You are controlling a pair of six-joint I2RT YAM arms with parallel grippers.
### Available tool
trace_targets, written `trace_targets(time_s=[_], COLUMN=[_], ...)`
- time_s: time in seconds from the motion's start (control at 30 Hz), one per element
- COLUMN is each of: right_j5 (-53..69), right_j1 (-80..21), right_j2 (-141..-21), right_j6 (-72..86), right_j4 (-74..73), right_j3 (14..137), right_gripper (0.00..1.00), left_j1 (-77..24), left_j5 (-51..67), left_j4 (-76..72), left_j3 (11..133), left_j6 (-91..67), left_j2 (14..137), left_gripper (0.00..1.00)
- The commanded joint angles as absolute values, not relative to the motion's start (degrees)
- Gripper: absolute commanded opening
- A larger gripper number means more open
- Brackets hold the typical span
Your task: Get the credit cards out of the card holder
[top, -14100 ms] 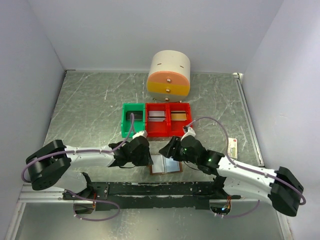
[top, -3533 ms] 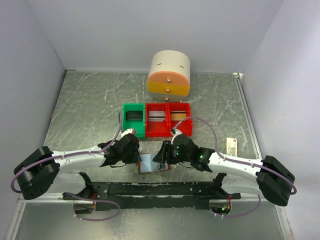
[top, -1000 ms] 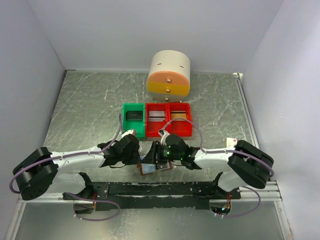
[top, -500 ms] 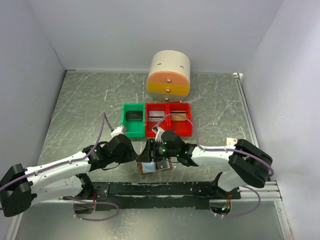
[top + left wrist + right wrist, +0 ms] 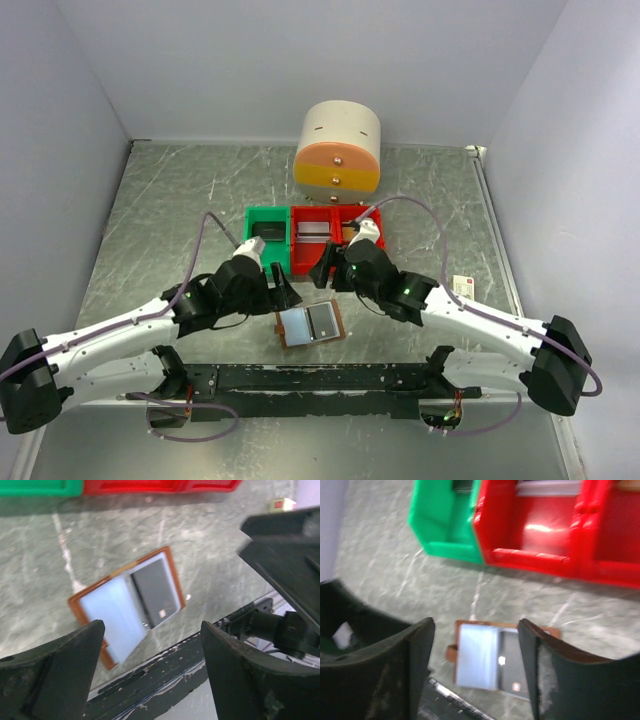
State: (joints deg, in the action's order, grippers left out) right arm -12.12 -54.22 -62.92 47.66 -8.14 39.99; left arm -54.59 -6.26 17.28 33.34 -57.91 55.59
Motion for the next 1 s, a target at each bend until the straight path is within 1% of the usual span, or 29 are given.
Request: trace_targets(time_s=[0.0,0.1,0.2,0.27,0.33,0.4,0.47,0.53,0.6,0.63,0.73,0.77,0.87,0.97], right_j5=[-24.83,-24.52,-18.21,-16.01,-16.93,-15.92,-11.62,-6.0,0.25,3.69,10.71,12.25,12.19,15.48], right_j1=[-51.3,-46.92,-41.31,-38.45,-37.3,-36.96,-36.94,-36.94,-37.03,-37.16,-37.55,-37.57,-37.44,-37.11], right_j2=[-64.6,-66.59,-67.37,-67.02,-65.82,-63.36,-60.05,-56.63,-53.28,-51.76,-48.42,-47.96,-49.73,-56.3], right_j6=[44.9,43.61,42.37,41.74,43.81,44.83,46.53,49.82,54.42,56.34,60.88,61.35,53.72,46.29], right_j4=[-17.84,-19.11,-17.51,-17.11,-18.87,-18.86,-16.46,-12.61,-6.93,-2.93,10.89,12.66,11.62,6.24], right_j3=[43.68,46.26,47.58,48.01,47.96,46.64,42.15,36.49,29.0,24.2,11.61,10.05,12.72,20.43], right_gripper=[0.75,0.82,0.88,0.89,0.89,0.88,0.86,0.82,0.76,0.72,0.57,0.54,0.47,0.43], left_j1=[-54.59,-54.58,-54.6,-54.6,-54.46,-54.18,-53.97,-53.9,-54.07,-54.33,-54.63,-54.71,-54.76,-54.76], left_j5=[-1.35,-1.44,-1.93,-2.58,-2.17,-1.67,-0.34,3.26,7.51,9.12,10.57,10.09,7.73,6.17], left_j4=[9.65,8.21,4.44,-0.38,-5.41,-3.59,0.08,1.07,-2.58,-5.45,-10.98,-11.46,-10.61,-11.1], left_j3=[38.63,40.05,39.24,37.21,35.33,35.93,37.73,38.67,37.22,35.18,31.32,30.61,29.77,29.24], left_j6=[-54.22,-53.45,-53.56,-54.02,-53.66,-53.94,-54.79,-55.8,-56.7,-56.9,-56.63,-56.61,-57.3,-58.61], left_j2=[59.12,62.29,62.79,62.15,61.76,62.38,64.11,66.07,67.32,67.81,69.2,69.56,70.3,70.58], left_gripper=[0.92,0.95,0.98,1.0,1.0,1.0,0.96,0.9,0.81,0.78,0.73,0.72,0.7,0.71])
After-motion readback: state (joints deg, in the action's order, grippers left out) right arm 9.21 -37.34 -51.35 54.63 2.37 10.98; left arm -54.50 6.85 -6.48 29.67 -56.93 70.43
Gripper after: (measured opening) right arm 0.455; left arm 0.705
